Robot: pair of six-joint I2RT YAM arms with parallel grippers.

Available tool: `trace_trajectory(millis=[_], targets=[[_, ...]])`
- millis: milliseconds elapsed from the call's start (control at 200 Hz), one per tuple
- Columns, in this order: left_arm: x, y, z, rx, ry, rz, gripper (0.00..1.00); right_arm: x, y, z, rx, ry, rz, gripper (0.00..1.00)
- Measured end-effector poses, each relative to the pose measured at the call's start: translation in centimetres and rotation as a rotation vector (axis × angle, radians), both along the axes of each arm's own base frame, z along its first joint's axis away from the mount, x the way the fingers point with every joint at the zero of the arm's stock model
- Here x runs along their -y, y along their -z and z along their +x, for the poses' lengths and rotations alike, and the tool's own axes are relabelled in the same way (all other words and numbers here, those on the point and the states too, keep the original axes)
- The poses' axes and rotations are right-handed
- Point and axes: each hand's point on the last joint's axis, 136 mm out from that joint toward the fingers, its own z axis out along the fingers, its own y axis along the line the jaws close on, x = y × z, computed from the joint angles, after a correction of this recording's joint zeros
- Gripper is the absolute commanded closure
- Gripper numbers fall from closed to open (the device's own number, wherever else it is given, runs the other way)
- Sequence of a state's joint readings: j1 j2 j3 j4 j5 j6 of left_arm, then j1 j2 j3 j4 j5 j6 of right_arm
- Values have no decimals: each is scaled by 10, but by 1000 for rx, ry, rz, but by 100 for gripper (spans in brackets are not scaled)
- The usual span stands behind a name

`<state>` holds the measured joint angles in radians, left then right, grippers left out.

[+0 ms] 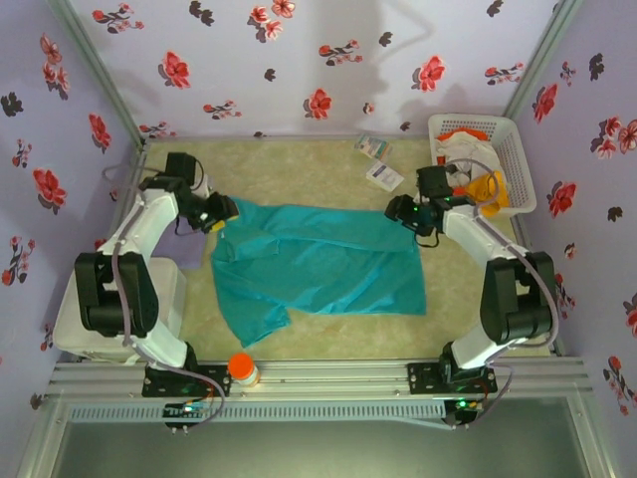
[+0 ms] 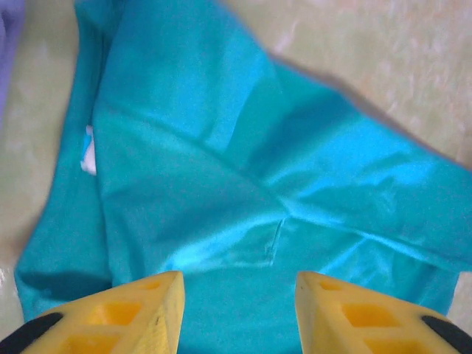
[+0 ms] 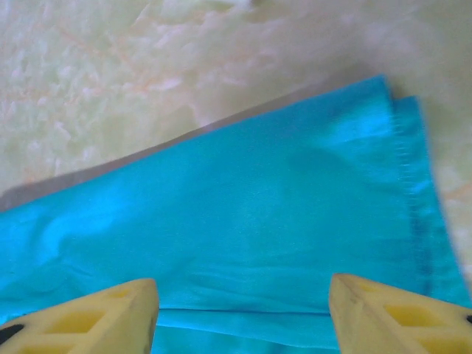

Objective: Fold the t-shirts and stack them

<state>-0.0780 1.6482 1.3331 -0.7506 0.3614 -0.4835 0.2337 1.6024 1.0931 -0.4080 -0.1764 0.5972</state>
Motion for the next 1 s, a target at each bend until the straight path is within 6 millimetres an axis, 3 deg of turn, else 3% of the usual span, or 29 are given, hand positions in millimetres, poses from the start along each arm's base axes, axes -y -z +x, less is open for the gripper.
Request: trace_trajectory(millis=[100, 265, 365, 635, 835, 1000], targets=[[-6, 3, 13, 16, -6, 40, 56, -11, 16, 1, -28, -14, 2, 37], [-13, 22, 37, 15, -19, 96, 58, -4, 37, 5, -64, 7, -37, 37], [-15, 35, 52, 23, -13, 120, 63, -1, 39, 12, -62, 19, -50, 40], [-20, 60, 80, 62, -18, 165, 63, -6, 48, 42, -45, 26, -43, 42], [-19, 72, 102, 66, -12, 168, 66, -9, 62, 50, -61, 26, -44, 44], [-18, 85, 106, 44, -2, 172, 72, -7, 69, 52, -72, 30, -47, 45]])
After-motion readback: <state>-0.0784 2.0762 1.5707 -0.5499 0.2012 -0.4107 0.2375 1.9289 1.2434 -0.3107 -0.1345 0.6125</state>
